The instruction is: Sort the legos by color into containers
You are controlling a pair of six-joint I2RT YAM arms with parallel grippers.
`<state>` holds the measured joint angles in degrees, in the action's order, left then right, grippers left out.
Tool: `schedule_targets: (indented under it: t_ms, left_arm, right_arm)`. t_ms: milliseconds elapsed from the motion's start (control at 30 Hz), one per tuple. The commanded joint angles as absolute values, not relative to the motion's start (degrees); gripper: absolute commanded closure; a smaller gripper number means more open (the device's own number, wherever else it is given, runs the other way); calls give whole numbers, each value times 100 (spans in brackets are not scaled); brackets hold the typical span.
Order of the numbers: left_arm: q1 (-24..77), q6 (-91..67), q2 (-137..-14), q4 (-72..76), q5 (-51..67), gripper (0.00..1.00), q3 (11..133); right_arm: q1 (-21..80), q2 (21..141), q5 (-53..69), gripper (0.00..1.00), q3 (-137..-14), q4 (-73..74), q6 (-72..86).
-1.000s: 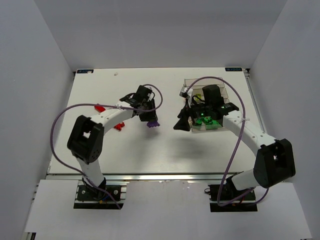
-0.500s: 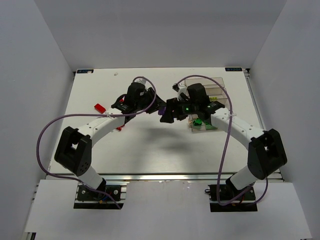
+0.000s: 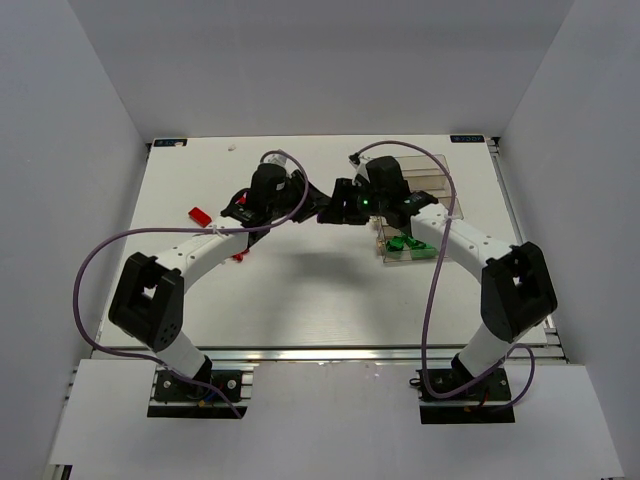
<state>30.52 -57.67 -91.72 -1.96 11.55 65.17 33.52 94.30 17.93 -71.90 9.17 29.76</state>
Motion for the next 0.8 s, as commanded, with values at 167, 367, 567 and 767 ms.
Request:
schedule_targets:
  t_ms: [167, 367, 567, 767]
  left_arm:
    - [3146, -5897, -9018, 121, 1415, 100, 6381]
    - [3129, -6012, -8947, 220, 1389, 100, 6258]
    - [2822, -5924, -8947, 158, 1441, 100, 6301]
    - [2716, -5748, -9114, 35, 1546, 100, 6618]
  right_arm:
    - [3375, 9422, 1740, 89, -7287, 361, 3129]
    - [3349, 9229, 1994, 100, -7084, 62, 3059]
    - [3349, 8649, 2390, 100, -6443, -299, 2575]
    - [3296, 7868, 2646, 100, -5618, -132, 784]
